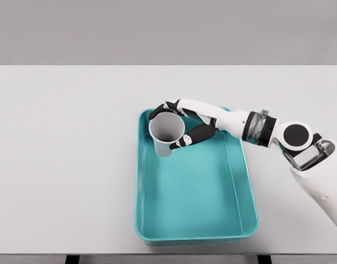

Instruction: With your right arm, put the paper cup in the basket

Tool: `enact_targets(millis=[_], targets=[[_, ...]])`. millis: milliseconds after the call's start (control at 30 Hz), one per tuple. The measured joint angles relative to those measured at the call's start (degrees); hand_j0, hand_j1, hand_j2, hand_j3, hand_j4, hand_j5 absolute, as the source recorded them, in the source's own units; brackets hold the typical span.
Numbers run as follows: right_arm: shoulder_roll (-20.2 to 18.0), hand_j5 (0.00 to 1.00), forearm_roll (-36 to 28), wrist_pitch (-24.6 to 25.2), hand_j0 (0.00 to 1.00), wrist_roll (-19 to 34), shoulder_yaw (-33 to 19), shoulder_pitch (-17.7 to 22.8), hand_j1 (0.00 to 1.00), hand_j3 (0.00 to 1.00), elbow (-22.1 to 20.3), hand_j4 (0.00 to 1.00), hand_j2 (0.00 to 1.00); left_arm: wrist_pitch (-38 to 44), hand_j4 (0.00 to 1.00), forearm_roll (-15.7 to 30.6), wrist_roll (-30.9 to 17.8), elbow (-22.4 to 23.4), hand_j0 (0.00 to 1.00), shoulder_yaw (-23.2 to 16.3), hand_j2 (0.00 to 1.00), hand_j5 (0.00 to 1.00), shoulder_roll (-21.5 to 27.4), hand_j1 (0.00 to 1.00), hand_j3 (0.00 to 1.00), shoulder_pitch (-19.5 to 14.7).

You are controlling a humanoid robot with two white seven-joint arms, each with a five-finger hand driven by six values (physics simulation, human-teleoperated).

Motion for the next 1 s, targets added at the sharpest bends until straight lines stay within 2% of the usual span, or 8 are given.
enact_targets(millis=[367,833,1000], targets=[[-0.6,0.72,0.1,-1.1,0.72,0.0,0.1,2.5,0.72,0.72,0.0,0.72,0.72,0.0,1.0,0.0,0.0,0.0,1.0,0.0,1.0,1.0,0.0,1.0,1.0,0.0],[-0.7,0.73,0.1,-1.5,0.73,0.0,0.3,3.6,0.73,0.73,0.0,0.73,0.73,0.0,1.0,0.0,0.0,0.0,1.0,0.0,1.0,1.0,0.0,1.0,1.0,0.0],[-0.7,0.8,0.1,-1.7,0.8,0.0,0.3,3.6,0.8,0.8,0.0,0.8,0.8,0.0,1.0,0.0,0.0,0.0,1.0,0.0,1.0,1.0,0.0,1.0,1.0,0.0]])
